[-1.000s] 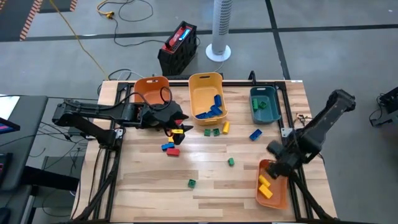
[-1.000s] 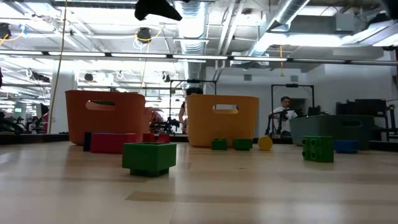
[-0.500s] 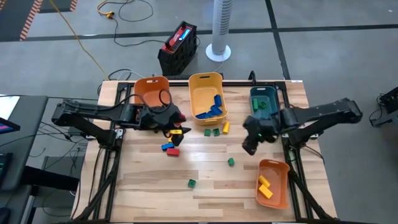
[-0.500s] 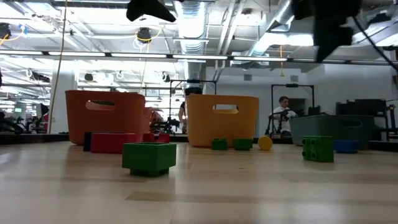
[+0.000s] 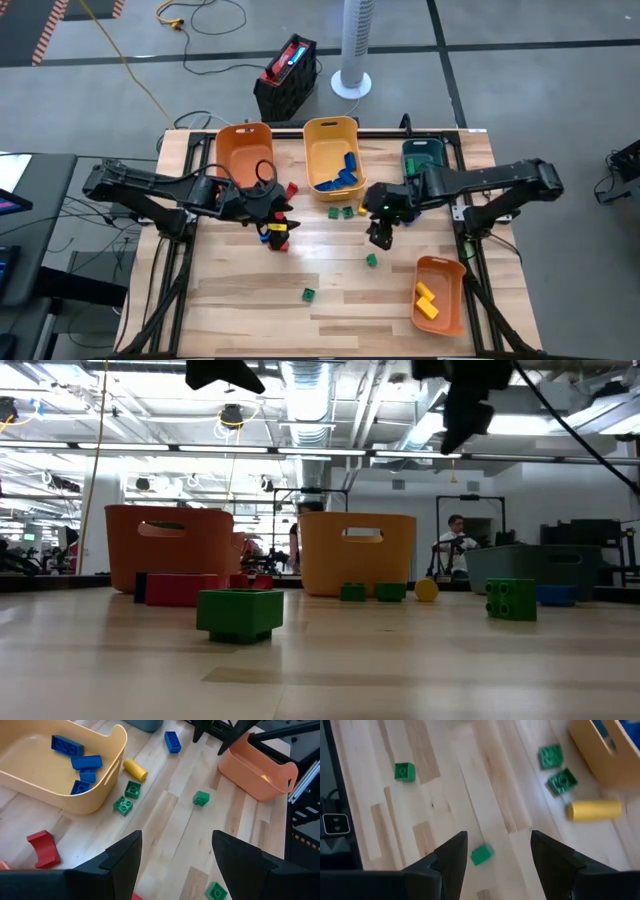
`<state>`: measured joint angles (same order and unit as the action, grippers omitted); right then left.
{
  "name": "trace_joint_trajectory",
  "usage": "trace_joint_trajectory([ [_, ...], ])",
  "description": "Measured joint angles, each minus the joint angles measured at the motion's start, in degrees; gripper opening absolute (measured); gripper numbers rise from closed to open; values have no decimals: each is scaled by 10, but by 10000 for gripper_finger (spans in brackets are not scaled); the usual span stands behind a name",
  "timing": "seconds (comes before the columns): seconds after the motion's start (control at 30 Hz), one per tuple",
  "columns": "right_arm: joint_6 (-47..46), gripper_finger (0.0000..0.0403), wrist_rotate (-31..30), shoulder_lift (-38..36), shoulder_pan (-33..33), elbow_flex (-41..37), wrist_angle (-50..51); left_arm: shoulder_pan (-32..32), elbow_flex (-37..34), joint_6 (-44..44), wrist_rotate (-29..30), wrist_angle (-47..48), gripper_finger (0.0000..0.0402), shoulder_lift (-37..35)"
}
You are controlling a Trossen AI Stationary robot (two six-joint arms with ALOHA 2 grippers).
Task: Sort blocks
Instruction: Put the green game piece into the blue bin
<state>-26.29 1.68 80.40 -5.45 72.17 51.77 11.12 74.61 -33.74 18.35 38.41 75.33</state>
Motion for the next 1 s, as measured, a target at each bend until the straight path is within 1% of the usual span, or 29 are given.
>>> trace_joint_trajectory([
  [0.1, 25, 226, 0, 26, 0, 23, 0, 3, 0, 0, 0, 0, 235, 0],
  [0.27, 29, 226, 0, 51, 0, 31, 13, 12, 0, -4, 0, 3, 235, 0],
  [0.47, 29, 226, 0, 50, -1, 32, 21, 21, 0, -15, 1, 17, 235, 0],
  [1.0, 30, 226, 0, 50, -1, 32, 17, 23, 0, -21, 3, 17, 235, 0],
])
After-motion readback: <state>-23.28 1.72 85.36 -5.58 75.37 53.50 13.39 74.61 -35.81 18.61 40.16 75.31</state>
